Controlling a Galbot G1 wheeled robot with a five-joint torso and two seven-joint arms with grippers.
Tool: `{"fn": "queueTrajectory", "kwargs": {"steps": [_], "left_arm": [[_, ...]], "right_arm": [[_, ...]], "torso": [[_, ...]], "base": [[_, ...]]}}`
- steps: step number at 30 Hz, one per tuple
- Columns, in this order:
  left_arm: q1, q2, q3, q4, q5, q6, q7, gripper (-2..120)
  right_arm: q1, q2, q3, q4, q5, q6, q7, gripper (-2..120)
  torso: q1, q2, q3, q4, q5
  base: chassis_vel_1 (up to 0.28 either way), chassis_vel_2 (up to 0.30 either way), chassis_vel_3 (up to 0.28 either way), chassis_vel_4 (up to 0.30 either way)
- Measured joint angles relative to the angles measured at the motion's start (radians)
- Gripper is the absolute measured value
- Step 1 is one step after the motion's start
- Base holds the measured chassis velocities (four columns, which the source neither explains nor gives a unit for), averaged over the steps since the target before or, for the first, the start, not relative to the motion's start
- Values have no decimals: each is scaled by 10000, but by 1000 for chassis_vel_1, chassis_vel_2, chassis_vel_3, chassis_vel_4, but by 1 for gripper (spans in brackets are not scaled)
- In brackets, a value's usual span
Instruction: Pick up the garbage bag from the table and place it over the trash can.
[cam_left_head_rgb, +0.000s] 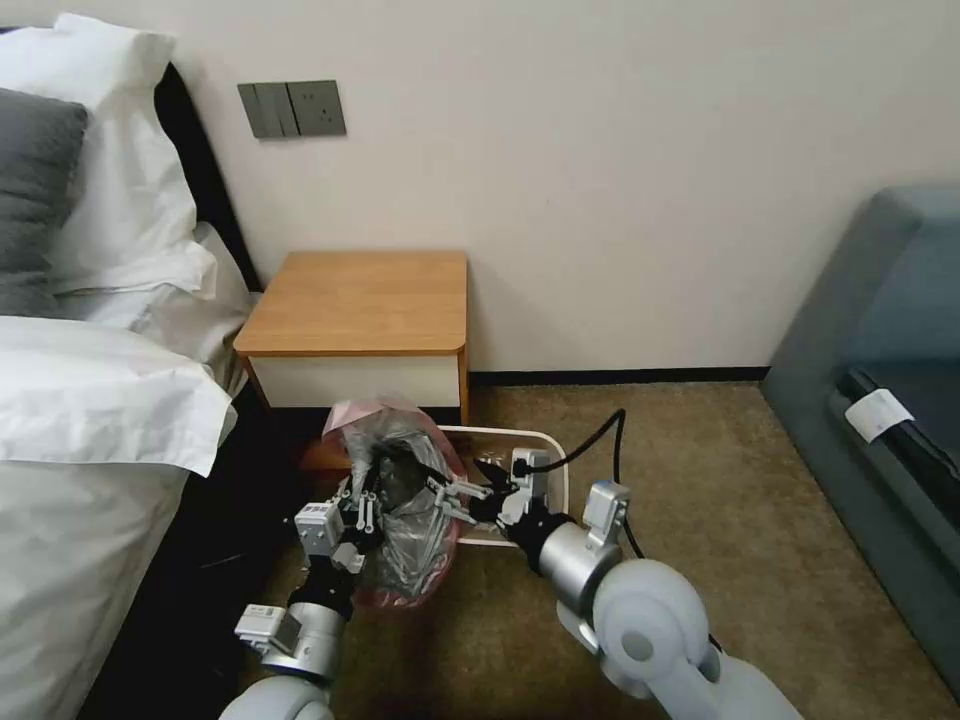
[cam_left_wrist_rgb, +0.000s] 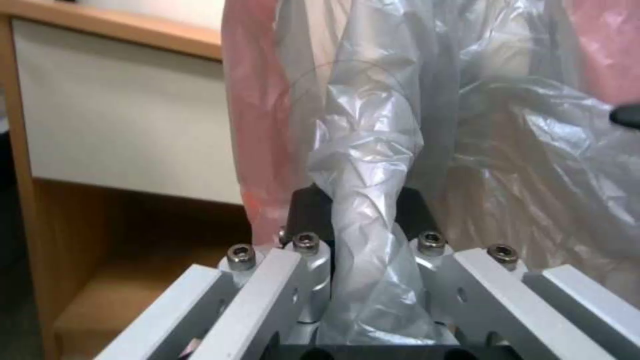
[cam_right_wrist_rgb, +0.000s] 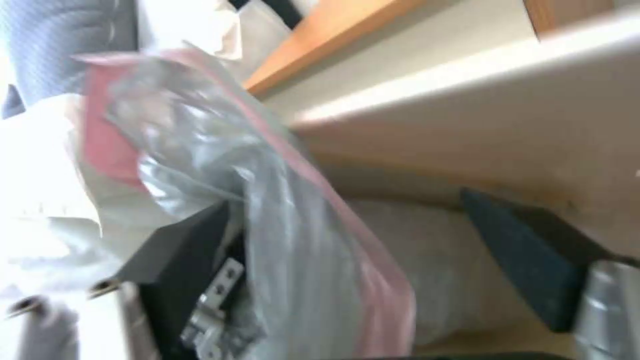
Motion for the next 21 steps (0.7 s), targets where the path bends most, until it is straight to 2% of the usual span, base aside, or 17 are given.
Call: {"fn": "queueTrajectory", "kwargs": {"steps": [3,4,8,9,13,14,16,18,21], "left_arm": [[-84,-60,32,34,-142,81,-63,9],[-84,-60,32,34,-142,81,-63,9],[-125,-104,83,60,-186,121,-90,9],[-125,-104,83,60,-186,121,-90,9],[-108,-102,96,27,-203,131,-95,9],[-108,-102,96,27,-203,131,-95,9],[-95,-99,96,10,-204,131,-97,9],[-86,-99,95,10,-204,131,-99,9],[-76,-103,92,11,-197,131,-115,9]], "right_arm": [[57,-53,31,-41,-64,-16,-70,77],[57,-53,31,-41,-64,-16,-70,77],[-32,-76,23,-101,-302,-13,-210,57],[-32,-76,23,-101,-302,-13,-210,57],[-17,-26,-57,-180,-503,1,-285,39],[-17,-26,-57,-180,-503,1,-285,39],[-26,-3,-138,-208,-631,15,-336,29],[-46,12,-171,-214,-711,24,-369,26],[-116,32,-256,-218,-933,61,-450,10]], "torso": [[0,0,0,0,0],[0,0,0,0,0],[0,0,0,-1,0],[0,0,0,-1,0],[0,0,0,0,1],[0,0,0,0,1],[0,0,0,0,1],[-1,0,0,0,1],[0,0,0,0,1]], "base": [[0,0,0,0],[0,0,0,0],[0,0,0,0],[0,0,0,0],[0,0,0,0],[0,0,0,0],[0,0,0,0],[0,0,0,0],[0,0,0,0]]}}
